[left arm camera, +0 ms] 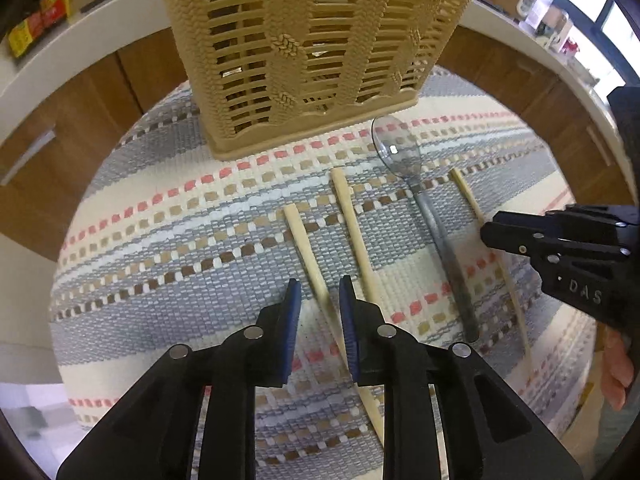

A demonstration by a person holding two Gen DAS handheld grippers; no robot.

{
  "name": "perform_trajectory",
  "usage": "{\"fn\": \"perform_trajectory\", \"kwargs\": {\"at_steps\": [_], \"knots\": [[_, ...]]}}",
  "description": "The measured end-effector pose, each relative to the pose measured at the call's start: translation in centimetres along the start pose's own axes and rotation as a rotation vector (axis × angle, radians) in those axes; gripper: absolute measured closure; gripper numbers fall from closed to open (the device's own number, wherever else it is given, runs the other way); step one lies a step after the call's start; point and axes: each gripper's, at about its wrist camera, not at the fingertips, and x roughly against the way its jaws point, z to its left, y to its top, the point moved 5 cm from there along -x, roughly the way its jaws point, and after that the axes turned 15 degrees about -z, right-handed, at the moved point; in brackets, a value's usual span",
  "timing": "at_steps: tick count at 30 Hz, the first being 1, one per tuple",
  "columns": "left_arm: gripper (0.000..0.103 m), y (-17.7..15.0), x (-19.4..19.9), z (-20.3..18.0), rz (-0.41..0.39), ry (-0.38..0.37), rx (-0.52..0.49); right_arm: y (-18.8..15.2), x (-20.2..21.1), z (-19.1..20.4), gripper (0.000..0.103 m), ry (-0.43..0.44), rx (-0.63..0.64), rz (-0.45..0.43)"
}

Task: Organize utensils
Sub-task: 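Grasp a wooden chopstick with the right tool while the left tool grasps another chopstick, then lift both held chopsticks and lower them upright into the beige basket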

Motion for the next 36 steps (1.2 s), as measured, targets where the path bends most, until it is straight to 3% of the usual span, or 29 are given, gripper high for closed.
{"fn": "perform_trajectory", "kwargs": {"at_steps": [2,6,11,14,19,23,26,32,36], "knots": [[0.085,0.0,-0.2,-0.8,0.007,0.040,-0.048,-0.1,-0.1,1.2,0.098,-0.037,0.069,-0.012],[0.091,-0.1,-0.7,-2.9,0.012,0.125,-0.156,-0.6,0.4,2.4,0.099,-0.039,0.123,-0.053],[0.099,-0.2,-0.5,-3.9,-0.021,0.133,-0.153,-1.1,3.4,1.1,0.099,0.013,0.076,-0.129],[0.099,0.3,2.2,-3.8,-0.156,0.158,-0.125,-1.1,6.3,-0.1,0.099,0.082,0.069,-0.199],[0.099,3.1,9.4,-3.9,-0.373,0.072,-0.037,0.4,11.9,0.1,0.099,0.171,0.083,-0.367],[0.098,4.2,10.5,-4.0,-0.380,-0.006,-0.006,2.2,14.0,0.9,0.099,0.178,0.094,-0.439],[0.099,3.9,10.6,-2.6,-0.401,-0.003,0.047,2.8,15.0,0.9,0.099,0.197,0.078,-0.460],[0.099,6.6,17.6,-0.7,-0.673,-0.045,0.099,5.1,17.1,0.5,0.099,0.223,0.053,-0.568],[0.099,9.4,21.5,-1.0,-0.853,-0.022,0.073,8.0,18.9,0.3,0.099,0.239,0.034,-0.707]]}}
